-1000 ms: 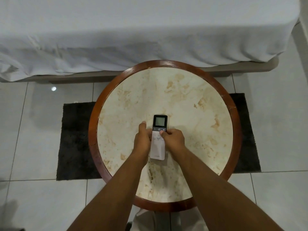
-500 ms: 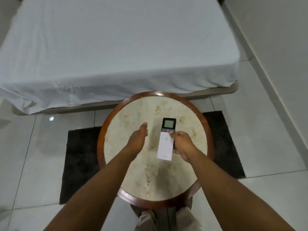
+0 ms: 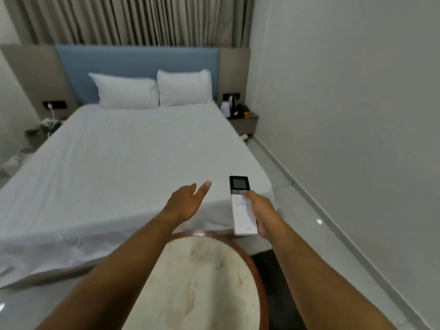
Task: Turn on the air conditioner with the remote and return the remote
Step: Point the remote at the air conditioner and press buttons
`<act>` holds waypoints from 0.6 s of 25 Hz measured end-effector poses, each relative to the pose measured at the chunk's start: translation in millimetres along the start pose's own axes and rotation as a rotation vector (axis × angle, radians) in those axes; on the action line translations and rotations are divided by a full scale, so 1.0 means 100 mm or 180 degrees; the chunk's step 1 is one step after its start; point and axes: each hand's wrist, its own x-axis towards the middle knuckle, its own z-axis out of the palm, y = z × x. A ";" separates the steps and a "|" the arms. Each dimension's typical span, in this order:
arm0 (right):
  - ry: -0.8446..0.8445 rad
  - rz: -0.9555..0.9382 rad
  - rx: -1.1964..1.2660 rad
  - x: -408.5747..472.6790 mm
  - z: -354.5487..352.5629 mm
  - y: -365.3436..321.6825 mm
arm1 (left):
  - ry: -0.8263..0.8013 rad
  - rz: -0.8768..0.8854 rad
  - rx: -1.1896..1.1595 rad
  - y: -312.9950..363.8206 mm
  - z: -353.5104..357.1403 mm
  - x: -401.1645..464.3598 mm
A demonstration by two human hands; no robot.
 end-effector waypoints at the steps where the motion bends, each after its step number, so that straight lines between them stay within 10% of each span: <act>1: 0.0029 -0.0115 -0.0022 -0.08 -0.08 -0.22 | 0.0131 0.0202 0.0137 0.22 -0.07 0.02; 15: 0.1078 -0.1823 0.0323 -1.54 -1.56 -2.74 | 0.1859 0.2880 0.1344 3.13 -0.84 0.02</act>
